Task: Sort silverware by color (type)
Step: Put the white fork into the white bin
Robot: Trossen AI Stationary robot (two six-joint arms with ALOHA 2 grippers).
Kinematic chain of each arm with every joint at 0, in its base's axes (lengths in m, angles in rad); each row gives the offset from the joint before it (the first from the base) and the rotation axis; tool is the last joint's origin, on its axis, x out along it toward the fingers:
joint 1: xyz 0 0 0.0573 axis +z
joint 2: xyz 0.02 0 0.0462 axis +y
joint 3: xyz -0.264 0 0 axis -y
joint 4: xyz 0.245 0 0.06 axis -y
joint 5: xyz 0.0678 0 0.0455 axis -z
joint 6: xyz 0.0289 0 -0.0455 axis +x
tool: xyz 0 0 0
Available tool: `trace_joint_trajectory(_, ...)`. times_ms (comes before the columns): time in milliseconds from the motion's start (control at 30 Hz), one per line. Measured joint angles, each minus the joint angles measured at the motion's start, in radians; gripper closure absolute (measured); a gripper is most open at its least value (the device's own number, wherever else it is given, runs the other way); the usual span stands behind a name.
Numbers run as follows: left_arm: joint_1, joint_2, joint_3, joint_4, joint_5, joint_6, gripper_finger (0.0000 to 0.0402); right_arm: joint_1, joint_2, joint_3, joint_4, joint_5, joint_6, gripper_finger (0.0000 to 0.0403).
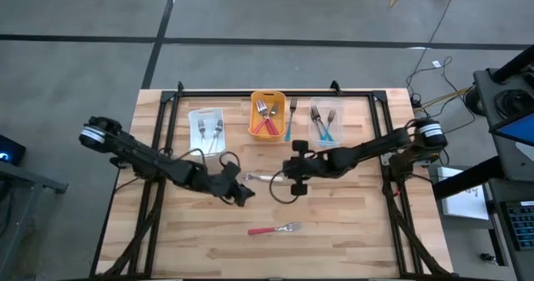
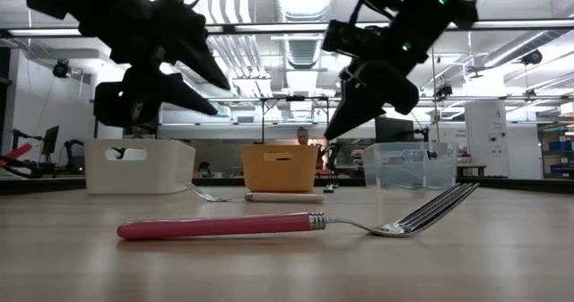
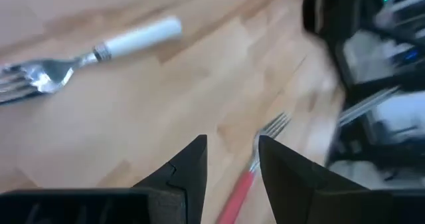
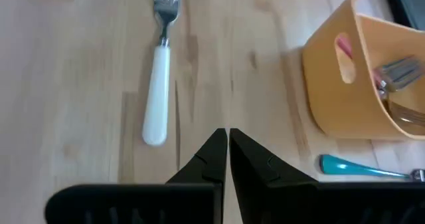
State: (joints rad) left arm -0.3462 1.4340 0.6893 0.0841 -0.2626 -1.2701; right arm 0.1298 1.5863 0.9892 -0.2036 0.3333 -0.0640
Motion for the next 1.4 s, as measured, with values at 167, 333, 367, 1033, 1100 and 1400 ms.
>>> trace_joint_trajectory(167,-0.032,0.115,0.135,-0.218,0.000,-0.009,0.0285,0.002,-0.020,-0.163,0.277,-0.003,0.027,0.0392)
trace_joint_trajectory(333,-0.044,0.236,0.266,-0.471,0.000,-0.012,0.0285,0.000,0.056,-0.268,0.564,0.000,0.064,0.0392)
trace_joint_trajectory(367,-0.045,0.257,0.291,-0.538,0.000,-0.012,0.0285,0.000,0.076,-0.277,0.609,-0.001,0.064,0.0392)
trace_joint_trajectory(1033,-0.038,0.373,0.364,-0.900,-0.068,-0.001,0.0285,0.109,0.243,-0.234,0.710,-0.100,0.222,0.0392)
trace_joint_trajectory(1100,-0.040,0.350,0.368,-0.940,-0.065,-0.013,0.0285,0.134,0.243,-0.203,0.711,-0.124,0.223,0.0392)
trace_joint_trajectory(1400,-0.050,0.300,0.450,-0.916,-0.073,-0.048,0.0285,0.195,0.269,-0.079,0.637,0.057,0.158,0.0392)
